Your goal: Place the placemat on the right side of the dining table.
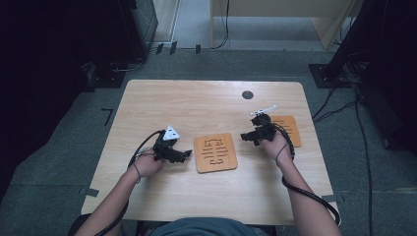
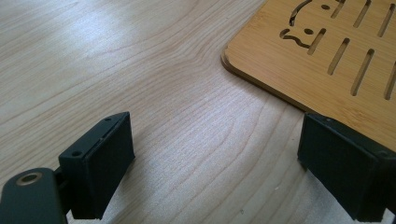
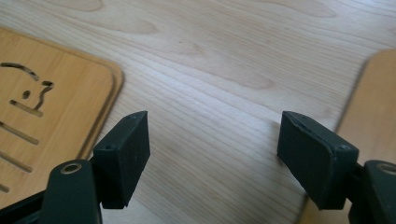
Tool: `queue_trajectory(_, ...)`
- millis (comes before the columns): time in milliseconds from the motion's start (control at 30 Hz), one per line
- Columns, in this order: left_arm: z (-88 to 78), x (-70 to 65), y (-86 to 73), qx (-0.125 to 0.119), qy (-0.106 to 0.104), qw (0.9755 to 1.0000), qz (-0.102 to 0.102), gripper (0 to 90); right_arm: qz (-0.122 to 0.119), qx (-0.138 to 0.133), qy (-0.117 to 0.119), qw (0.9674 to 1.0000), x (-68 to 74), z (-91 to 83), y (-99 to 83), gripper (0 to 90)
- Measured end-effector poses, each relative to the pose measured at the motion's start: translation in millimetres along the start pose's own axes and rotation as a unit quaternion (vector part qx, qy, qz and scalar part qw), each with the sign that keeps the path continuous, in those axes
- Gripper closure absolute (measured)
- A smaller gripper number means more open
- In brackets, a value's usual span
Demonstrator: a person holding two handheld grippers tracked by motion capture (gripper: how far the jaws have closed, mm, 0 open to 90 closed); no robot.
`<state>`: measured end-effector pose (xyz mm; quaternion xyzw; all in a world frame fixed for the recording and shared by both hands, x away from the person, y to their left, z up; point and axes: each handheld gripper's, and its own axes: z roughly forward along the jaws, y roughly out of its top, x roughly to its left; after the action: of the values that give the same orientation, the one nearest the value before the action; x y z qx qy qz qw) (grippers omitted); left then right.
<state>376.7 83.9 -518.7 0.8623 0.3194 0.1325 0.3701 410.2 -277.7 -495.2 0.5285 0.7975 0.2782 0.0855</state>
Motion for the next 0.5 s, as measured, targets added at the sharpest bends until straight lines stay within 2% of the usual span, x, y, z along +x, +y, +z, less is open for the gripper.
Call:
queue_trajectory(100, 0.0, 0.0, 0.0, 0.000, 0.000, 1.0000, 0.000, 9.6, -0.012, 0.004, -0.002, 0.9999, 7.8, 1.9, 1.0, 25.5)
queue_trajectory(233, 0.0, 0.0, 0.0, 0.000, 0.000, 1.0000, 0.000, 9.7, -0.028, 0.007, 0.006, 0.9996, 18.0, 5.1, 2.2, 25.5)
queue_trajectory(500, -0.1, 0.1, 0.0, 0.000, 0.000, 1.0000, 0.000, 9.7, -0.042, 0.009, 0.021, 0.9989, 33.1, 9.9, 3.0, 25.1)
